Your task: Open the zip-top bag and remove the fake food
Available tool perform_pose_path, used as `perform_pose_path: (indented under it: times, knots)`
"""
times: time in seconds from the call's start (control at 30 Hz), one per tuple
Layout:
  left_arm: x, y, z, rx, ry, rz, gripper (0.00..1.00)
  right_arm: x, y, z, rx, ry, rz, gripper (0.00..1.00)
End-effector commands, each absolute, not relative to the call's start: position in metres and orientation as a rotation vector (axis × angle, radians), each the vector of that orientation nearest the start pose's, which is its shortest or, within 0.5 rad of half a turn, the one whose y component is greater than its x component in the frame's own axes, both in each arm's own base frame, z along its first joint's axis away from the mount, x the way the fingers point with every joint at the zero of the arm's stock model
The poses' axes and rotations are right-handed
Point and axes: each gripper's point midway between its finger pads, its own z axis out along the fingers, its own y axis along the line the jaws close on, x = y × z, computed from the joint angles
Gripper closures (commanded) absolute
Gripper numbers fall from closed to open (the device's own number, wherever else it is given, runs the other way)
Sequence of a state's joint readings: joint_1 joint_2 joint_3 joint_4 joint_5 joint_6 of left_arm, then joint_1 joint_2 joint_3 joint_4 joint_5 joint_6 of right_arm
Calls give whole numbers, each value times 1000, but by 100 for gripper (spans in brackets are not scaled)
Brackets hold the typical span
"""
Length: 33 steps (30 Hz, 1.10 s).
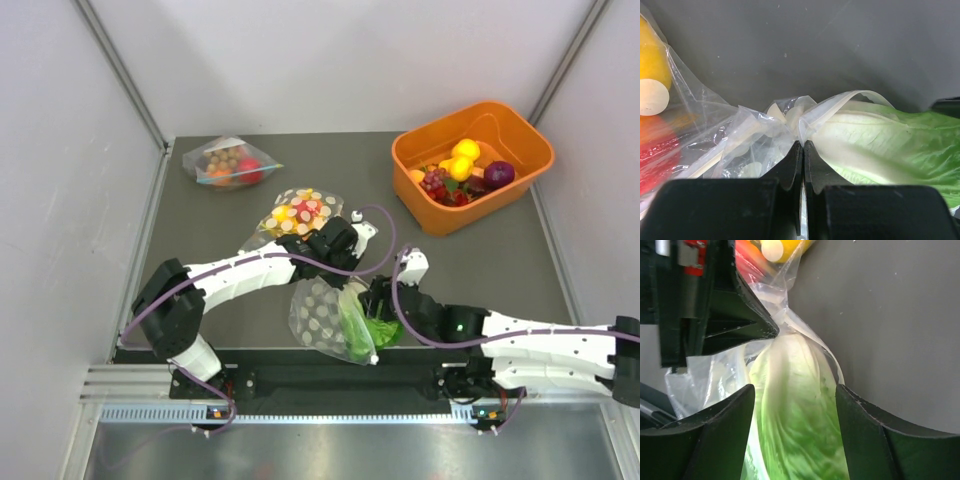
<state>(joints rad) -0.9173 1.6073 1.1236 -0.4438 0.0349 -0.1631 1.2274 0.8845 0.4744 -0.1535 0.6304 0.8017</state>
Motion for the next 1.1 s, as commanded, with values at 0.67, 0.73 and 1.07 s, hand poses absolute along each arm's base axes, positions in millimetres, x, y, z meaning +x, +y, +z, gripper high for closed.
perform_pose_path:
  times: [0.67,0.73,1.07]
  knots:
    - [230,-325,125,945,2271,-538,100,175,287,68,-224,2254,568,69]
    - [230,-324,125,942,2272,-530,100,174,288,60,-247,2275,550,81]
    - [248,-307,118,904,2277,-355,100,168,273,56,-237,2274,557,100]
